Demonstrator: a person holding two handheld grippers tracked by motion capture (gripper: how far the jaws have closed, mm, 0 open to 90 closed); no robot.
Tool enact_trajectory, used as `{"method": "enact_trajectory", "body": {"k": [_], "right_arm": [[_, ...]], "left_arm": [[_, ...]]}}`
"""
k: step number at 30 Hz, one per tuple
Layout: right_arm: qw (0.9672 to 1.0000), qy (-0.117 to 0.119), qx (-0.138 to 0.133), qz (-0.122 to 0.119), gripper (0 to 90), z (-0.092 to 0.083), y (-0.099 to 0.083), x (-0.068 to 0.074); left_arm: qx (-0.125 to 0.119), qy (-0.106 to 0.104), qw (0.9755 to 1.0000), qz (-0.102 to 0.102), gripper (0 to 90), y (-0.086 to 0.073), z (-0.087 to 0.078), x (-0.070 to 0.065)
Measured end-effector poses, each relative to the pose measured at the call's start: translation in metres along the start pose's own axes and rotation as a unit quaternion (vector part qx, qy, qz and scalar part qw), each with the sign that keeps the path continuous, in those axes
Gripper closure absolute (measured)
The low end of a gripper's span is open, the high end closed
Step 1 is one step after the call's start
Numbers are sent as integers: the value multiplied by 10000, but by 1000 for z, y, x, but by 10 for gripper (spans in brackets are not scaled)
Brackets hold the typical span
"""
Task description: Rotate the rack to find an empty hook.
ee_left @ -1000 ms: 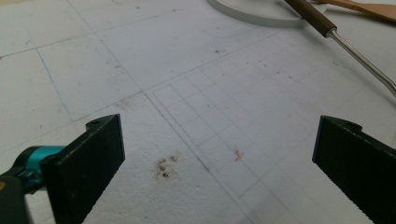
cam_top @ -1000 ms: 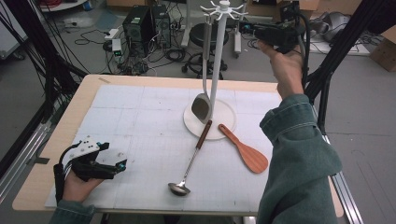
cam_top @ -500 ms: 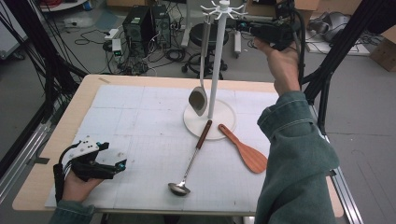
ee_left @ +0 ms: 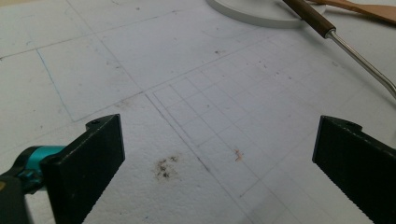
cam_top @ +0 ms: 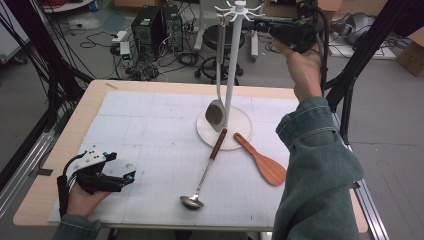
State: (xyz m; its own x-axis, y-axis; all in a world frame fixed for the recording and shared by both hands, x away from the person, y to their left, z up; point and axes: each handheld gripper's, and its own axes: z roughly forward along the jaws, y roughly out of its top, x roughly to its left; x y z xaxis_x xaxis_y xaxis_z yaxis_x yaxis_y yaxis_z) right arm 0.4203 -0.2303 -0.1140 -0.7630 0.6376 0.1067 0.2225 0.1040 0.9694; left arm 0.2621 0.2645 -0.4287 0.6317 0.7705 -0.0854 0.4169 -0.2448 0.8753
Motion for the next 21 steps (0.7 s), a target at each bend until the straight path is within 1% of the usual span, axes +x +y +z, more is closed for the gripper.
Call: {"method": "enact_trajectory", "body": {"k": [7, 21], "right_arm": [[10000, 12, -17, -40, 900, -1, 2, 3], [9999, 53, 12, -120, 900, 5, 4, 8]], "left_arm": [[-13, 11, 10000, 5, 28, 0, 0, 0], [-19, 11, 10000, 6, 29, 0, -1, 0]]}}
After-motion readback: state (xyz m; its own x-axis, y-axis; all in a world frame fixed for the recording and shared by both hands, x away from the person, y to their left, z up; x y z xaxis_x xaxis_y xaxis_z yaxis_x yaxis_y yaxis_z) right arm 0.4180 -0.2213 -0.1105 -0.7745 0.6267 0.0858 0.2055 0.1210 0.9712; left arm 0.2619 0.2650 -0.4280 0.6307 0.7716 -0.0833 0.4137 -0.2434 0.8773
